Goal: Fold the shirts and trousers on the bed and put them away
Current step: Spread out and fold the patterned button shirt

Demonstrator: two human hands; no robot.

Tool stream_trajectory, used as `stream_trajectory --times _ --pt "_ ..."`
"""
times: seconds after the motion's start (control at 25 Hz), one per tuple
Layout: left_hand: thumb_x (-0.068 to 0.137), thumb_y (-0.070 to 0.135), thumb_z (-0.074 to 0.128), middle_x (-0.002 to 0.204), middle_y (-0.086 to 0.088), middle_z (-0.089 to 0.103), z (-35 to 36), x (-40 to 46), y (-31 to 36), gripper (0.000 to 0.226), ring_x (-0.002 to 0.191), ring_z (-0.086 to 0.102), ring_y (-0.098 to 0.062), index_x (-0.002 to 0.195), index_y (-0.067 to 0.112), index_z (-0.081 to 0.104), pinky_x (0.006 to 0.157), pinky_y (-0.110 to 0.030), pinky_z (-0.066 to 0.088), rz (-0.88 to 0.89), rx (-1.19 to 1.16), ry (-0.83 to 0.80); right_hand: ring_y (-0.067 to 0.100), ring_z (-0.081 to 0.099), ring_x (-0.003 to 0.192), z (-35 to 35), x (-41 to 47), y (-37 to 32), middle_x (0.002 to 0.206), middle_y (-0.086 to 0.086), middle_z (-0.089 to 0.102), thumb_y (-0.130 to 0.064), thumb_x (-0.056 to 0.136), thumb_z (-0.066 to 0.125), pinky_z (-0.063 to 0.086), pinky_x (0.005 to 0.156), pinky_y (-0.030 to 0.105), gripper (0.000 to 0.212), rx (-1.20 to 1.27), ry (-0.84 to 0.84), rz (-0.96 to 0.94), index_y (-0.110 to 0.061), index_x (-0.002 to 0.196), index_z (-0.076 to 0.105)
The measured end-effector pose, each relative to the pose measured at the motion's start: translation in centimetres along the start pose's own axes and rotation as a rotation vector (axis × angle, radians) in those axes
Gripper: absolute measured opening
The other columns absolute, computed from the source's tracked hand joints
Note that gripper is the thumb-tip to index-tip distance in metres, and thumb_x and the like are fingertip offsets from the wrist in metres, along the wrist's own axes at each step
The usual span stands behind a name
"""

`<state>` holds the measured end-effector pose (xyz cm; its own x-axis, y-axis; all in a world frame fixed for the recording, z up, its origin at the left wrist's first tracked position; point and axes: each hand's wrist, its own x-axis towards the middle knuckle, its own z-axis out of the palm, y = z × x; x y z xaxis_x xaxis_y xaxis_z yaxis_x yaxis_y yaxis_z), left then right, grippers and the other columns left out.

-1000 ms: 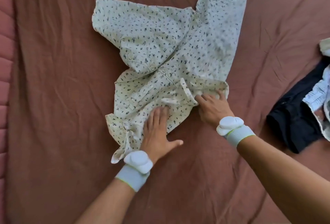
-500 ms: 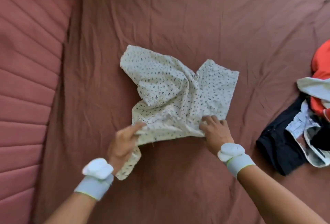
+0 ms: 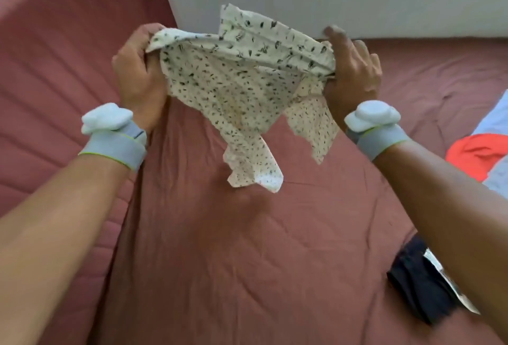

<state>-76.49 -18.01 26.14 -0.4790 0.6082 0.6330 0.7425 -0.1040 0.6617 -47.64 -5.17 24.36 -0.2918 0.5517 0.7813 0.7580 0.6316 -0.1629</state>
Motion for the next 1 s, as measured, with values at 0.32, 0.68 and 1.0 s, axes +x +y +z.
stream_trajectory --times 0.32,0.68,1.0 --pt "0.077 -0.005 0.050 0.111 0.001 0.068 -10.9 -19.8 -7.4 0.059 0.100 0.065 0.000 0.113 0.038 0.068 0.104 -0.017 0.042 -0.253 0.093 -0.698 0.026 0.057 0.077 -5.8 -16.7 -1.4 0.102 0.007 0.068 0.003 0.090 0.042 0.034 0.067 0.037 0.033 0.185 -0.411 -0.650 -0.009 0.118 0.056" --pt "0.097 0.013 0.052 0.144 -0.003 0.051 -11.0 -57.0 -15.6 0.040 0.137 0.042 -0.026 0.127 0.036 0.063 0.117 -0.035 0.027 -0.529 0.376 -1.330 0.019 0.064 0.074 -5.1 -52.6 -5.0 0.091 -0.001 0.066 -0.012 0.030 0.086 0.043 0.068 0.039 0.063 0.038 -1.517 -0.462 -0.022 0.089 0.067" --pt "0.097 0.040 0.044 0.102 0.006 0.070 -8.5 -52.2 -10.5 0.034 0.094 0.062 -0.011 0.116 0.026 0.069 0.085 -0.026 0.049 -0.407 0.183 -1.149 0.016 -0.005 0.147 -3.1 -48.4 -13.4 0.162 -0.004 -0.006 -0.066 0.071 0.066 0.003 0.118 0.045 0.116 0.489 -1.734 -0.144 -0.028 0.153 -0.006"
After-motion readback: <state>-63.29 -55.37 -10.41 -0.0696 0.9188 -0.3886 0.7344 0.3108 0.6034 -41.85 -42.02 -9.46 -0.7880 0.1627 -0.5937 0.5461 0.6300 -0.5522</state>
